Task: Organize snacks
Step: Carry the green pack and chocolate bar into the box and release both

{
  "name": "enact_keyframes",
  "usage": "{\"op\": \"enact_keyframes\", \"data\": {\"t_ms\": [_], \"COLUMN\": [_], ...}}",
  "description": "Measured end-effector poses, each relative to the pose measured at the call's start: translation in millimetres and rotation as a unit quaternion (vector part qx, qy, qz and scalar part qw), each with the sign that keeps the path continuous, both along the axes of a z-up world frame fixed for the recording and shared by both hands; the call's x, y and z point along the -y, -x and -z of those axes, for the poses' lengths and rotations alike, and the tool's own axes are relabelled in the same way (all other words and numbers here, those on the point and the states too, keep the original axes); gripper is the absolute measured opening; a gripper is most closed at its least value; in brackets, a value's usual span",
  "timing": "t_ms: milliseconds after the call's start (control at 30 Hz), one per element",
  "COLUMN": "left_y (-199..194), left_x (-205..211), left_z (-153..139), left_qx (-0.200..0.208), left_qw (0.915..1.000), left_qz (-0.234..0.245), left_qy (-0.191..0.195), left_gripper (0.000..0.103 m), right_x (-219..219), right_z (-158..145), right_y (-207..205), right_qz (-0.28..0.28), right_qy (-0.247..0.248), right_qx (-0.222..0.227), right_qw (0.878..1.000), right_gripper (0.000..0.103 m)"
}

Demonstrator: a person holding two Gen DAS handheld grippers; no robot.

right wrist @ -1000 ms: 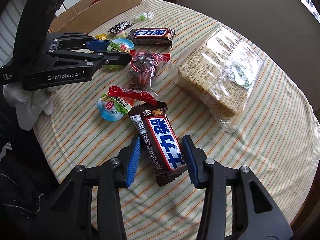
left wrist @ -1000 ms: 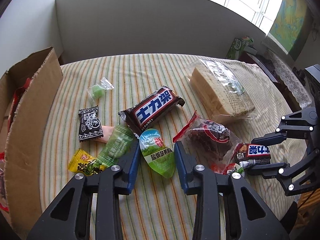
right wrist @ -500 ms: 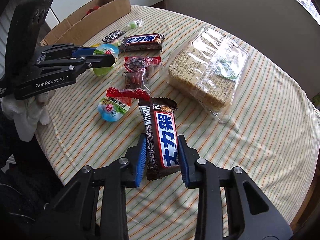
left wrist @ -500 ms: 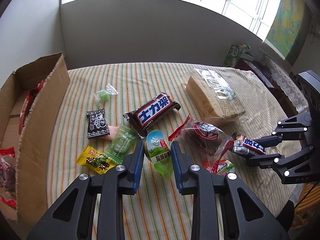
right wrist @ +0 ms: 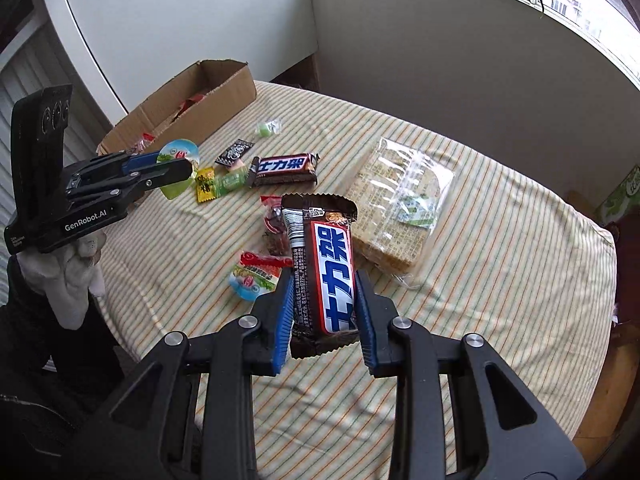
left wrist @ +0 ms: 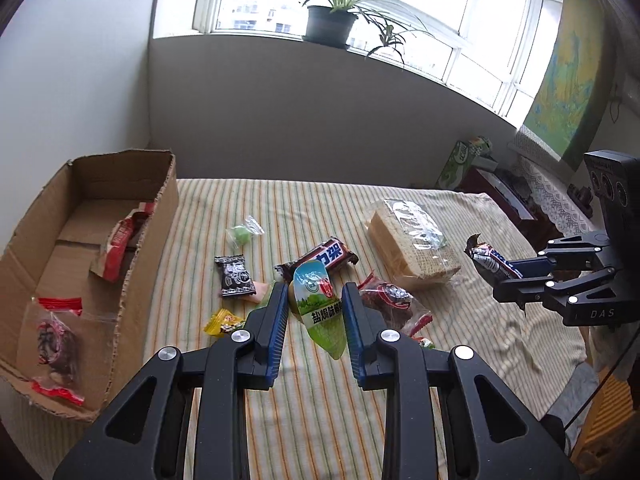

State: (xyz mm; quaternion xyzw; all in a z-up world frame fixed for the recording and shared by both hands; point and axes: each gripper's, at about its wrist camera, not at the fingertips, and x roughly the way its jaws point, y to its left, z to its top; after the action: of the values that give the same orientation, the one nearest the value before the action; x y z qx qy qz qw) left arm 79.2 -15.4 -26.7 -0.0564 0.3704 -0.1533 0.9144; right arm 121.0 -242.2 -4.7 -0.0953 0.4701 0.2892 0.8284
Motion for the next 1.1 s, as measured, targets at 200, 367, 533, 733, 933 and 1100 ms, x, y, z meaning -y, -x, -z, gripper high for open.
{"op": "enact_keyframes", "data": {"t_ms": [200, 367, 533, 733, 933, 1100], "left_y": [9, 14, 19, 18, 16, 18], "left_x": [-39, -77, -117, -156, -177, -188], "left_z": [-14, -22, -23, -14, -6, -6], "left_qx": [0.027, 0.041, 0.051, 0.04, 0.029, 0.029], "left_qw": [0.9988, 0.9953, 0.989, 0.9816, 0.9781, 0.9755], "left_qz": [-0.039, -0.086, -0.138, -0.186, -0.206, -0.217], "left_qy": [0.007, 0.017, 0.01, 0.013, 0.012, 0.015], "left_gripper": [0.025, 0.025, 0.025, 0.025, 0.025, 0.026], "right_x": [-36, -77, -125, -183, -233, -261], "right_z": [-18, -27, -32, -30, -17, -5], "right_y": [-5, -7, -5, -5, -2, -2], "right_qz": [-0.022, -0.048, -0.083, -0.121, -0.151, -0.166], "right_qy": [-0.012, -0.026, -0.036, -0.043, -0.033, -0.021], "right_qx": [0.019, 0.026, 0.033, 0.027, 0.02, 0.015], "right_qw": [1.0, 0.998, 0.995, 0.991, 0.988, 0.986], "right_gripper": [0.03, 0.03, 0.03, 0.03, 0.03, 0.03]}}
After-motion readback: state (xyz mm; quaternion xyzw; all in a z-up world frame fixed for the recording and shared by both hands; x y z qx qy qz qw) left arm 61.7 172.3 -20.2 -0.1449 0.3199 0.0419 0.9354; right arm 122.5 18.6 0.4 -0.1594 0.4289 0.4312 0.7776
